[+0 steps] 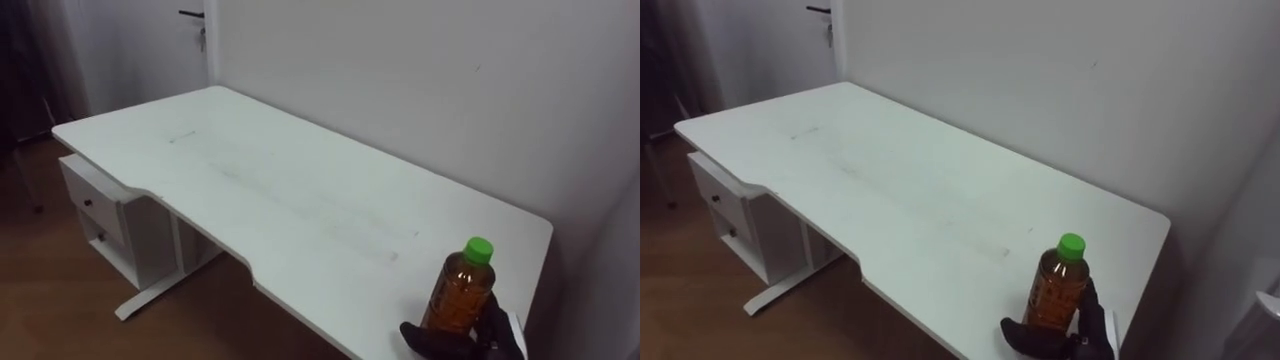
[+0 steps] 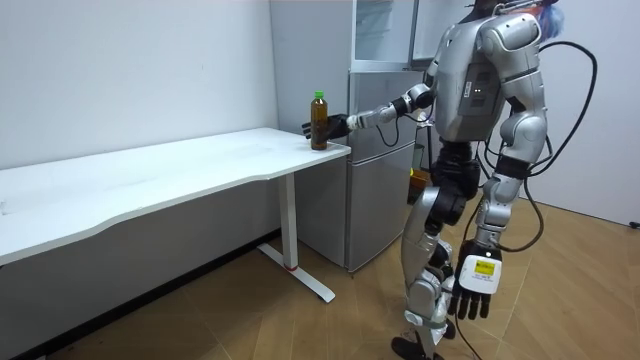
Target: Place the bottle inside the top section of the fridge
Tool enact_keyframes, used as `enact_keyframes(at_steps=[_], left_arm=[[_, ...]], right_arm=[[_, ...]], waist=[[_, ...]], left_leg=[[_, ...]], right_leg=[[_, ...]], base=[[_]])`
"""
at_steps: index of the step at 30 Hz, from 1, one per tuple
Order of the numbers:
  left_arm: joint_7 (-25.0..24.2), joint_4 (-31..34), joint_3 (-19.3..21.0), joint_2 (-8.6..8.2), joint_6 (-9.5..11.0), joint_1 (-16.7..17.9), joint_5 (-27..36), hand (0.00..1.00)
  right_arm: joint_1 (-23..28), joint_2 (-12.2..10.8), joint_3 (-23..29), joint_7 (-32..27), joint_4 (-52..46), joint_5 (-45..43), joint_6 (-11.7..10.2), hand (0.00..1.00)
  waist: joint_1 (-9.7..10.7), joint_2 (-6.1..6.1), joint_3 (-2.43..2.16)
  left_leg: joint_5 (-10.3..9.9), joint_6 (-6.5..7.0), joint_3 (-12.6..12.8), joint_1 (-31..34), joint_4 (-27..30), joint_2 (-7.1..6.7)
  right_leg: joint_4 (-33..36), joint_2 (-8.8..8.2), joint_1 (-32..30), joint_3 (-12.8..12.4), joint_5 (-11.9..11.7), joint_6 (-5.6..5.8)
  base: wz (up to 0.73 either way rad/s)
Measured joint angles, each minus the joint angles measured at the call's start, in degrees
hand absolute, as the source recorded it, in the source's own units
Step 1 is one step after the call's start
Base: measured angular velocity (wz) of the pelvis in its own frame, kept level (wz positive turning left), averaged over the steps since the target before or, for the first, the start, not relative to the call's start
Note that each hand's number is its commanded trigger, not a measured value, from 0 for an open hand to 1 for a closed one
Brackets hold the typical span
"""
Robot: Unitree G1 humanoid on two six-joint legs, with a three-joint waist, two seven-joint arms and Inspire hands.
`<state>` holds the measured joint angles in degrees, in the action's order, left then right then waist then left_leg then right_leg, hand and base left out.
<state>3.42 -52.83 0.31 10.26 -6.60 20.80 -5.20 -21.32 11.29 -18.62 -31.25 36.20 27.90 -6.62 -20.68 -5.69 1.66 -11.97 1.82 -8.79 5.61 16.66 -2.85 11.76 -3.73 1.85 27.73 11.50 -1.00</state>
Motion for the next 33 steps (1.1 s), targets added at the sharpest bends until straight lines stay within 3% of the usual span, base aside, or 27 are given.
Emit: enact_keyframes(at_steps=[10, 21, 22, 23, 24, 29, 33], left_arm=[[-0.1, 0.0, -2.3, 0.35, 1.2, -1.7, 1.2, 0.0], [-0.7, -1.2, -4.1, 0.46, 1.7, -2.3, 1.2, 0.0], [-0.7, -1.7, -4.6, 0.5, 1.7, -2.5, 1.2, 0.0], [-0.7, -1.9, -5.0, 0.53, 1.7, -2.6, 1.2, 0.0], [-0.8, -2.3, -5.2, 0.54, 1.8, -2.8, 1.2, 0.0], [-1.4, -2.8, -6.2, 0.64, 1.8, -3.3, 1.3, 0.0], [-1.4, -2.8, -6.2, 1.21, 1.8, -3.6, 1.3, 0.0]], right_arm=[[-3.7, -0.1, 0.2, -1.8, 1.7, 0.9, -2.8, 0.0], [-7.4, -0.2, 0.0, -1.0, 5.7, 1.5, -3.1, 0.0], [-7.4, -0.2, 0.0, -1.0, 5.8, 1.4, -3.1, 0.13], [-7.5, -0.2, 0.0, -1.0, 5.8, 1.4, -3.1, 0.76], [-7.5, -0.2, 0.0, -1.0, 5.8, 1.4, -3.1, 1.0], [-7.7, 0.1, 0.3, -1.2, 6.1, 1.3, -3.1, 1.0], [-7.8, 0.4, -0.4, -1.6, 6.3, 1.4, -3.2, 1.0]], waist=[[0.0, 1.32, -0.39], [-0.4, 1.23, -0.4], [-0.4, 1.25, -0.37], [-0.4, 1.28, -0.35], [-0.4, 1.25, -0.33], [-0.3, 1.18, -0.24], [-1.3, 0.26, -0.12]], left_leg=[[0.9, -0.28, 0.0, 4.8, 1.0, 0.14], [1.0, -0.39, 0.2, 4.9, 0.9, 0.22], [1.0, -0.39, 0.2, 4.8, 0.9, 0.23], [1.0, -0.38, 0.1, 4.8, 0.9, 0.22], [1.0, -0.38, 0.1, 4.8, 0.8, 0.21], [1.0, -0.37, 0.3, 4.8, 0.8, 0.22], [1.2, -0.38, 1.3, 4.8, -0.2, 0.43]], right_leg=[[0.1, 0.39, -4.5, -0.5, -1.0, -0.72], [0.1, 0.45, -4.9, -0.8, -1.0, -0.8], [0.2, 0.41, -4.9, -0.8, -0.9, -0.8], [0.2, 0.39, -5.0, -0.8, -0.9, -0.79], [0.2, 0.36, -5.0, -0.8, -0.9, -0.78], [0.2, 0.29, -5.0, -0.7, -0.9, -0.77], [0.3, 0.31, -5.9, -1.3, -0.9, -0.85]], base=[[-0.01], [0.0], [0.0], [0.0], [0.0], [-0.01], [-0.1]])
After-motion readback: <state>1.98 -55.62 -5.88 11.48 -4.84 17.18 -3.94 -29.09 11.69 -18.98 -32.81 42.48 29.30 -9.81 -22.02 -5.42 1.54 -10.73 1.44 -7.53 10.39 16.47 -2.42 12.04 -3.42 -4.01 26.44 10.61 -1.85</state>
